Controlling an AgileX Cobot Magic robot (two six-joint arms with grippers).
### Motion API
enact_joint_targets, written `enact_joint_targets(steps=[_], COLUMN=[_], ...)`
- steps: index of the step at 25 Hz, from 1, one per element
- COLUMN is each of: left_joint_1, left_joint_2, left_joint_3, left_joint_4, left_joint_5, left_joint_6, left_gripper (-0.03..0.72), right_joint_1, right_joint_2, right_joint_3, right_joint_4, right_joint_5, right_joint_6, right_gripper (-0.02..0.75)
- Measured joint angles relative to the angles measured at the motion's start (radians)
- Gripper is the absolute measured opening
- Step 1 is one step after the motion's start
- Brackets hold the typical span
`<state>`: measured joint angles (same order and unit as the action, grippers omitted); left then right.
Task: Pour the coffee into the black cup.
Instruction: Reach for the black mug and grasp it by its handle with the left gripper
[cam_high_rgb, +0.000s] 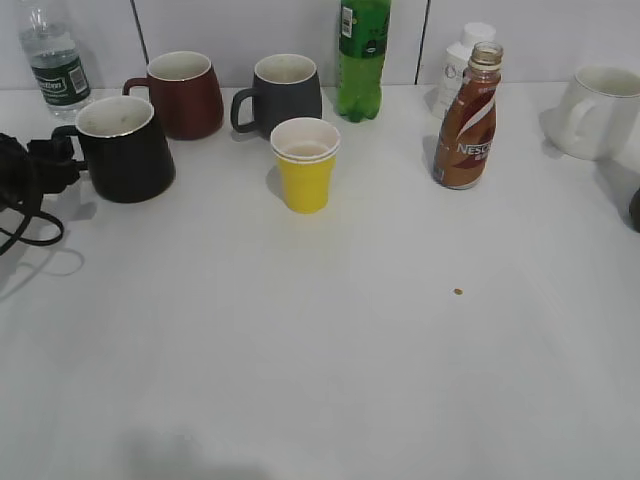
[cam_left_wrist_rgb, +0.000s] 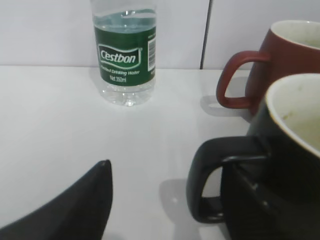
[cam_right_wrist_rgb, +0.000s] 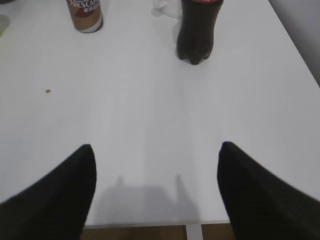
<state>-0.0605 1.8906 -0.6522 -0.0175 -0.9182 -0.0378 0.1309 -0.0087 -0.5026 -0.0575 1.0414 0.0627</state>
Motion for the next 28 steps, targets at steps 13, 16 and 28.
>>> enact_joint_targets(steps=[13, 16, 28], left_joint_1=[0.01, 0.015, 0.12], left_joint_2=[0.056, 0.057, 0.136], left_joint_3=[-0.042, -0.058, -0.145], left_joint_4=[0.08, 0.089, 0.313], left_joint_5=[-0.002, -0.002, -0.028], left_joint_6=[0.0, 0.0, -0.001], left_gripper=[0.508, 0.508, 0.459], right_joint_1=[0.0, 0.0, 0.0], right_joint_2=[0.0, 0.0, 0.0], right_joint_3=[0.0, 0.0, 0.0], right_joint_4=[0.0, 0.0, 0.0], right_joint_5=[0.0, 0.0, 0.0], right_joint_6=[0.0, 0.0, 0.0], right_gripper=[0.589, 0.589, 0.589])
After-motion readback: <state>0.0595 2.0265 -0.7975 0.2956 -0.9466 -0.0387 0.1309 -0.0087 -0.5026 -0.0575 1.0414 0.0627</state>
